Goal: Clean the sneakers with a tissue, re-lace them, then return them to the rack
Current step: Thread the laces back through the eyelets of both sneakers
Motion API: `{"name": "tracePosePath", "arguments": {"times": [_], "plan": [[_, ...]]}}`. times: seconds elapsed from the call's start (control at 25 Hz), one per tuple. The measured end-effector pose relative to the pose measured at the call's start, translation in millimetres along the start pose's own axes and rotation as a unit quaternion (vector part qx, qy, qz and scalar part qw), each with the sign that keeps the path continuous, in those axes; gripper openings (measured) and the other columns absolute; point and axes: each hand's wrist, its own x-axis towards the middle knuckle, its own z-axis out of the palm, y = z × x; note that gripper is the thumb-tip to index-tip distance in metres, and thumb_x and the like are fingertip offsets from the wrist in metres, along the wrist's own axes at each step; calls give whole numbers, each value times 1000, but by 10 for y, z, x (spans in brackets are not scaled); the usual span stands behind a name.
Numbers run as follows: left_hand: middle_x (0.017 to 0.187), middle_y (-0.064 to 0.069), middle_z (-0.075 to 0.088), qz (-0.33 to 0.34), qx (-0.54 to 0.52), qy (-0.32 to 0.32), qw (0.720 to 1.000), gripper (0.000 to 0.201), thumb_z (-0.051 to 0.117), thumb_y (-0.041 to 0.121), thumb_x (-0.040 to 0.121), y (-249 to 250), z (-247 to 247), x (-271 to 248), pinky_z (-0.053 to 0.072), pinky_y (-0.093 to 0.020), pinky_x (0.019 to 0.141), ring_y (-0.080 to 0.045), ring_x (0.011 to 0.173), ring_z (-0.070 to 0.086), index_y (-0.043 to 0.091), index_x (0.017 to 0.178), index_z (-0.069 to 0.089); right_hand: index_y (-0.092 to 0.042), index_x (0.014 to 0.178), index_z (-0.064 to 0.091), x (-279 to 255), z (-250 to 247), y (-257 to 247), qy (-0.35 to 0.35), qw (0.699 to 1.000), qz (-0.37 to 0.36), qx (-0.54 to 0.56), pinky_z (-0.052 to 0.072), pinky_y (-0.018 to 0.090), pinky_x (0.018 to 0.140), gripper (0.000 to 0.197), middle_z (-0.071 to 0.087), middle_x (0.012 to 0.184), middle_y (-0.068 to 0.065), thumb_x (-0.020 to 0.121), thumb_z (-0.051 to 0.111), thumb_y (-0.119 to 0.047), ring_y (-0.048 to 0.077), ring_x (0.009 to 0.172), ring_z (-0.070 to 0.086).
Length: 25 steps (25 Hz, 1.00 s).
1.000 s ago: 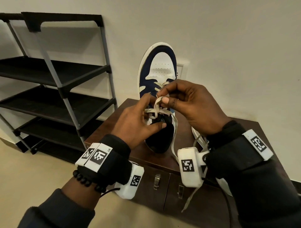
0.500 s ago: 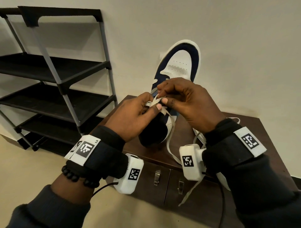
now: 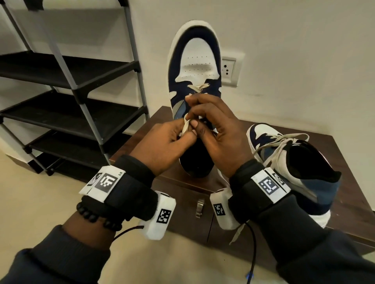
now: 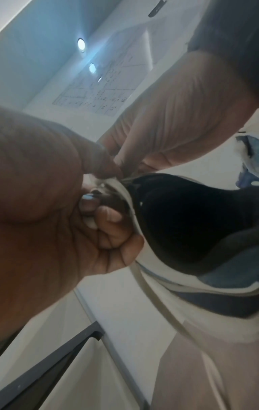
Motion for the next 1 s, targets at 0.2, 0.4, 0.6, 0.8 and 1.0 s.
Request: {"name": "tracePosePath", "arguments": {"times": [0.2,0.4,0.6,0.8,1.0], "plan": [[65,9,52,100,53,72,991,12,54,16,90,-35,129,-122,40,-11,58,-3,61,52,21,79,54,-2,99,64,-120,-8,-41,4,999,-18,-29,47,39,93,14,56,125,7,88,57,2,18,118,51],[87,-5,62,109,-12,45,993,25,49,21,86,-159,113,-224,52,-36,71,-18,79,60,7,105,58,-3,100,66,-123,-16,-62,-15,999,-15,-25,48,39,90,14,59,118,6,87,60,1,18,115,53],[81,-1,62,61,-75,19,995,28,42,35,88,-135,89,-238,52,-39,69,-22,76,59,15,96,61,-11,106,63,-92,-47,-107,-4,1000,16,-11,49,39,87,20,62,106,0,89,58,-2,16,103,57],[77,-1,55,65,-137,46,987,34,40,35,88,-85,46,-173,45,-29,66,-21,73,52,5,85,55,-7,106,64,-83,-116,-75,-21,1000,16,3,48,36,94,18,63,114,2,90,56,-5,13,111,56],[77,6,57,50,-126,62,989,38,39,41,88,-82,-28,-159,47,-24,66,-10,75,54,7,86,57,-9,115,61,-51,-210,-115,-96,995,4,-18,46,33,93,34,59,118,-2,84,69,-21,13,115,51]]}}
